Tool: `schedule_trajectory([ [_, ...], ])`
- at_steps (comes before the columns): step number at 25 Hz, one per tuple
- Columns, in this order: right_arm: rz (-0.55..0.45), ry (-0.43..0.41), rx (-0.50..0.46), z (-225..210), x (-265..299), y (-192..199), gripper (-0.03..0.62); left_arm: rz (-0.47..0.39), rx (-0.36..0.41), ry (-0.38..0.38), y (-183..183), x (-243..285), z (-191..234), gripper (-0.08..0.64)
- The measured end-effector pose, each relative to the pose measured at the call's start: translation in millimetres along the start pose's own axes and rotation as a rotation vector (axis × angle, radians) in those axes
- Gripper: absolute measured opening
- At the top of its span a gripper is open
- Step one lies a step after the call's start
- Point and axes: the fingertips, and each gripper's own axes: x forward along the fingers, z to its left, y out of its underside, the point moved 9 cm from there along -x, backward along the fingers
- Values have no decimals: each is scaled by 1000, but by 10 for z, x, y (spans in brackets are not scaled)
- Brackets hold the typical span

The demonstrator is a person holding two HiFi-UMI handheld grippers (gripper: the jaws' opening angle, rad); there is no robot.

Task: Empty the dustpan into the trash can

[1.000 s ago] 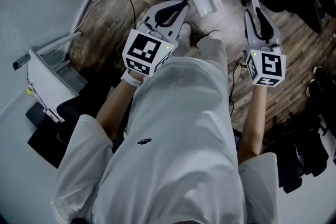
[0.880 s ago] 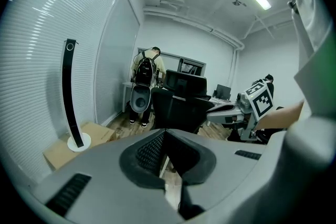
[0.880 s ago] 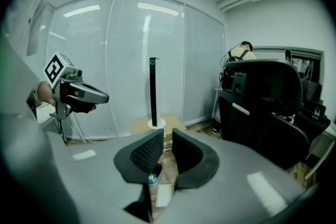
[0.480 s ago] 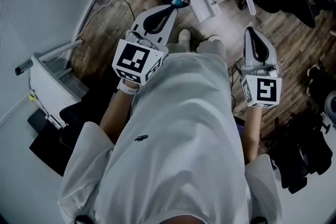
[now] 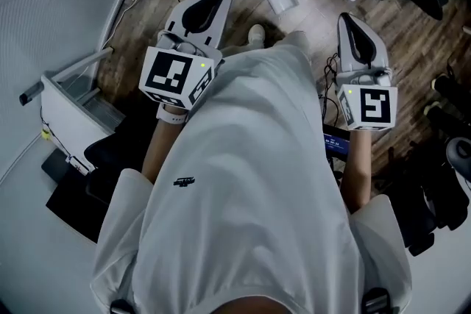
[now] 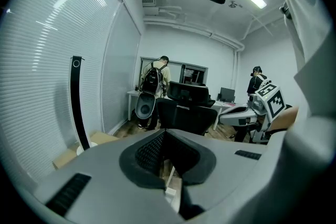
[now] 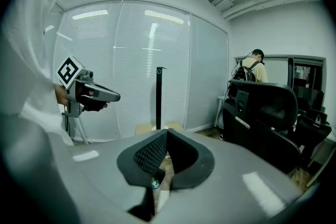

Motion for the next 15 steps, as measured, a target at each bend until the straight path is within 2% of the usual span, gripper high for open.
schedule_trajectory([
  [7, -45, -29, -27, 124, 194, -170, 12, -23, -20, 5, -53, -44, 29, 6],
  [15, -27, -40, -25, 186, 254, -244, 11, -46, -25, 19, -81, -82, 14, 6],
])
